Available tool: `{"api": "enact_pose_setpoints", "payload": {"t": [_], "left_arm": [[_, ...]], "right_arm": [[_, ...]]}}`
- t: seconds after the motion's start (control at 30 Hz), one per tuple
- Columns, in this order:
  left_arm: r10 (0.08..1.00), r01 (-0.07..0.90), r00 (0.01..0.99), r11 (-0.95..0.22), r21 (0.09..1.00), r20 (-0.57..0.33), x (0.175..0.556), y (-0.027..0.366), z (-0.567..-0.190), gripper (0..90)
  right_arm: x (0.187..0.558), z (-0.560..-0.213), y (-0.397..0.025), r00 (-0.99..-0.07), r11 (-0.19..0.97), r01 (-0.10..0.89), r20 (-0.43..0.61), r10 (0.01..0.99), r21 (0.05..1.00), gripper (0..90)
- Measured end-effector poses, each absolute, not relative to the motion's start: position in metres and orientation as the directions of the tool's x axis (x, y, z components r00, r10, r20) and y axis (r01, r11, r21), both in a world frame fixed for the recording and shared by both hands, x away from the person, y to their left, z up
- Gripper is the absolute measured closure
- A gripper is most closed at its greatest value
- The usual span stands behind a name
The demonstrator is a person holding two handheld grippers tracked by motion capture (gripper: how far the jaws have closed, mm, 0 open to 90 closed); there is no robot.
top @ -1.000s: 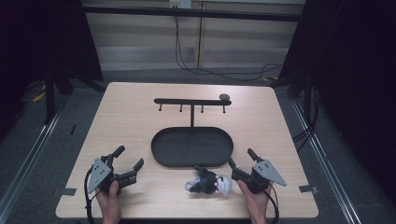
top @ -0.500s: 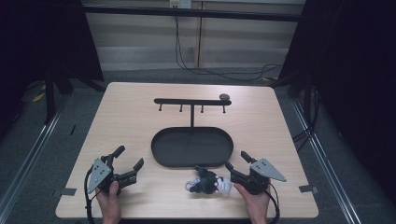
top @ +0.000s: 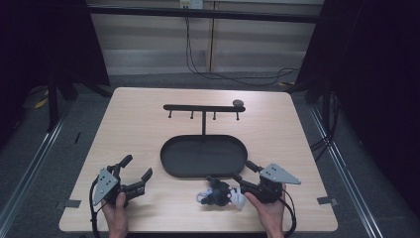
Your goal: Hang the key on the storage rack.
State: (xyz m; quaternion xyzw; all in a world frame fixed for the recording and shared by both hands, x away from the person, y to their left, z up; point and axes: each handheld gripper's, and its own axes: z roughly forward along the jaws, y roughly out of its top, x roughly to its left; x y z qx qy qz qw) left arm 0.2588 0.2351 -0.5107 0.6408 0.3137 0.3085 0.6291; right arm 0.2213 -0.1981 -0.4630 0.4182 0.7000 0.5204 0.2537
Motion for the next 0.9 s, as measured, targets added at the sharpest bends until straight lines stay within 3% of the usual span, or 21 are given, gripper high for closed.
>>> {"api": "enact_pose_setpoints", "payload": {"t": [0.6,0.9], "left_arm": [[0.794,0.016,0.609,-0.007,1.000,-0.005,0.259,0.235,-0.511,15.3],[0.786,0.009,0.619,-0.023,1.000,0.012,0.259,0.236,-0.510,15.2]], "right_arm": [[0.242,-0.445,-0.180,-0.656,0.259,0.434,0.106,0.747,0.863,45.8],[0.252,-0.433,-0.172,-0.757,0.359,0.445,0.130,0.641,0.820,49.9]]}}
